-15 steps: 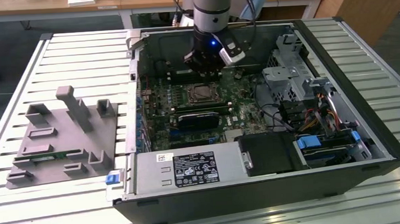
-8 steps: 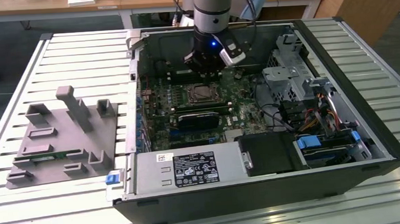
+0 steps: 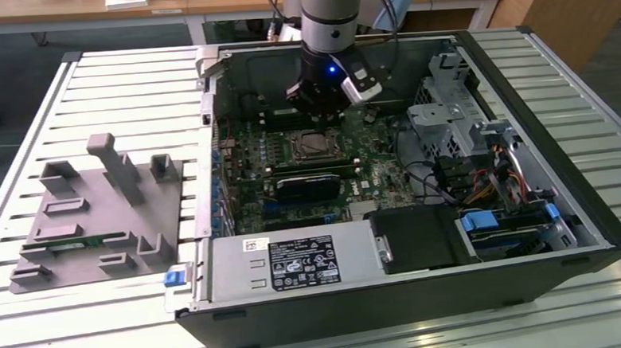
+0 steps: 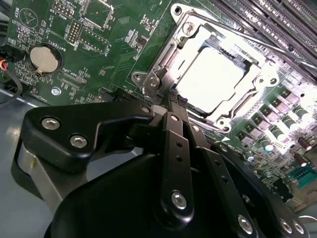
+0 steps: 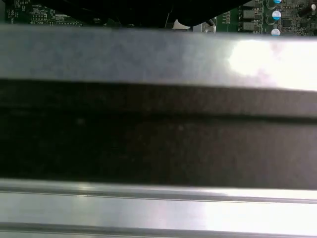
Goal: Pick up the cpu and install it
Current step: 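Install the second cpu locking lever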
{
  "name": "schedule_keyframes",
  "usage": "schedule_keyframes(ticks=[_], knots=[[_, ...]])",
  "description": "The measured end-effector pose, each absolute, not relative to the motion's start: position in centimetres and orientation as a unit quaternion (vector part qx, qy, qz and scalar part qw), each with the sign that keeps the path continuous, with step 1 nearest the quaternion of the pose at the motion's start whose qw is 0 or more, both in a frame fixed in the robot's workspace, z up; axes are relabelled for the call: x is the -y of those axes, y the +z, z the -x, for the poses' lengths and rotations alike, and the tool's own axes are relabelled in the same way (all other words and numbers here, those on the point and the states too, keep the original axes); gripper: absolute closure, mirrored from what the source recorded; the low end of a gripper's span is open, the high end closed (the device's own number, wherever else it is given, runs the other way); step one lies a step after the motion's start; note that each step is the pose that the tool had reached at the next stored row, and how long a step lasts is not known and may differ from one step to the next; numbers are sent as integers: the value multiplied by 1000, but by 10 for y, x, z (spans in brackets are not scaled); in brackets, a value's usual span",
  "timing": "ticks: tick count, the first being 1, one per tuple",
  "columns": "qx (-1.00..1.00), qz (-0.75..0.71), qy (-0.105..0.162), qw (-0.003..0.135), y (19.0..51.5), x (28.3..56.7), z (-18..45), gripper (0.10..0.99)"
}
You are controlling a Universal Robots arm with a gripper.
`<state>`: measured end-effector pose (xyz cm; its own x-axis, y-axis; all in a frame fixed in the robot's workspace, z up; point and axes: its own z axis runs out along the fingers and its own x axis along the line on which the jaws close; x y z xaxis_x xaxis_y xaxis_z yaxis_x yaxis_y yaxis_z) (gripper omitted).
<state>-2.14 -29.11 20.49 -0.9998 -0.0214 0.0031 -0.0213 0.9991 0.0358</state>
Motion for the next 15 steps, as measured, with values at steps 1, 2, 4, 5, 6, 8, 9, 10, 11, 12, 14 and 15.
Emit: schedule_keyframes(ticks=[1,2,4,5,6,8,9,10,11,12,14,15], knots=[[1000,-11,-18,2,205,292,21,980],[1000,-11,-18,2,205,292,21,980],[1000,-11,-18,2,205,294,21,980],[1000,-11,-18,2,205,295,21,980],[1000,-11,-18,2,205,295,21,980],[1000,-11,-18,2,205,296,21,980],[1000,-11,-18,2,205,296,21,980],[1000,-11,-18,2,205,296,21,980],[1000,-11,-18,2,206,296,21,980],[1000,-11,-18,2,209,296,21,980],[1000,-11,-18,2,217,296,21,980],[1000,-11,-18,2,221,296,21,980]])
